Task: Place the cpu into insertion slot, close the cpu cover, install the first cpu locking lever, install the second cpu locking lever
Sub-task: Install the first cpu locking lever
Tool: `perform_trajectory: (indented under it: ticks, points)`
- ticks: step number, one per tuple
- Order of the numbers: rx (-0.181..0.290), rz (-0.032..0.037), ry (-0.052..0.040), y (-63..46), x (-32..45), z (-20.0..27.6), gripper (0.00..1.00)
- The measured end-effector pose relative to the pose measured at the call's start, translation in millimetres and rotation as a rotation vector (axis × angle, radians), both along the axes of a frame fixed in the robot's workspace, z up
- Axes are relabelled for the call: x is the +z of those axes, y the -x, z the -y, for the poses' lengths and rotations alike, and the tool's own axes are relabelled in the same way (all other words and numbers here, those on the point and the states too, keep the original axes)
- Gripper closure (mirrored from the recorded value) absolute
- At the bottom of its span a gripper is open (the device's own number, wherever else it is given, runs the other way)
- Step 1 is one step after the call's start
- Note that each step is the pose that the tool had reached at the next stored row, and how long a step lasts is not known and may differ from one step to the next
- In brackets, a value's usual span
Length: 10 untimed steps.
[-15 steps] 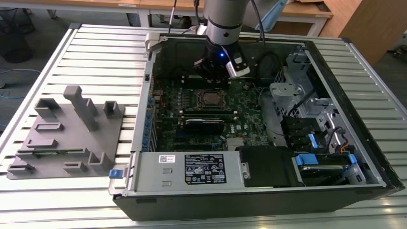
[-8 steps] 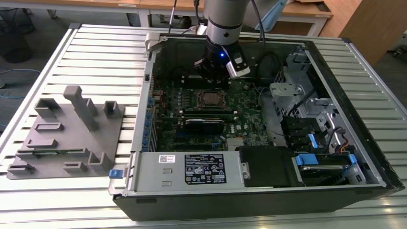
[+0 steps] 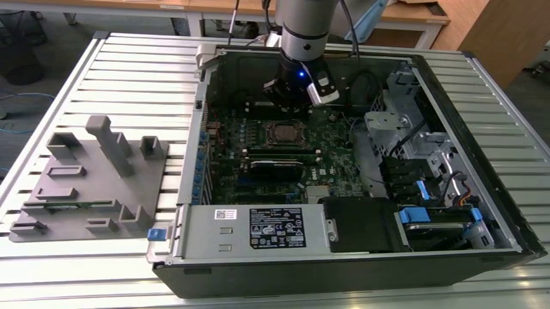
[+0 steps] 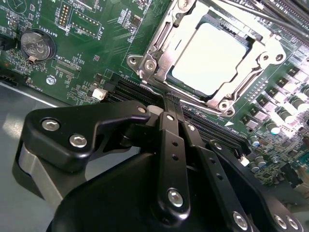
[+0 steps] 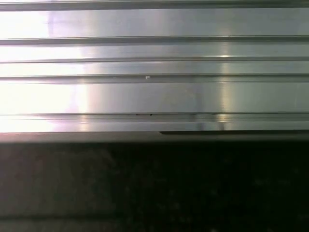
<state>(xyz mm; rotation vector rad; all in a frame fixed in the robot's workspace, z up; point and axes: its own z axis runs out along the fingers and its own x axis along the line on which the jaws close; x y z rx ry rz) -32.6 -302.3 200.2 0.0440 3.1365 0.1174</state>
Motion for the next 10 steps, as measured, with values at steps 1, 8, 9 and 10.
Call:
perform_trajectory:
  ticks: [1, 8, 9, 10]
  points:
    - [-0.005, 0.0, 0.0, 0.0, 0.0, 0.0, 0.89]
    - [-0.043, -0.0002, 0.0002, 0.0, -0.1, 0.0, 0.89]
    - [-0.047, -0.0001, 0.0002, 0.0, -0.2, 0.0, 0.89]
    - [-0.05, -0.0001, 0.0001, 0.0, -0.2, 0.0, 0.89]
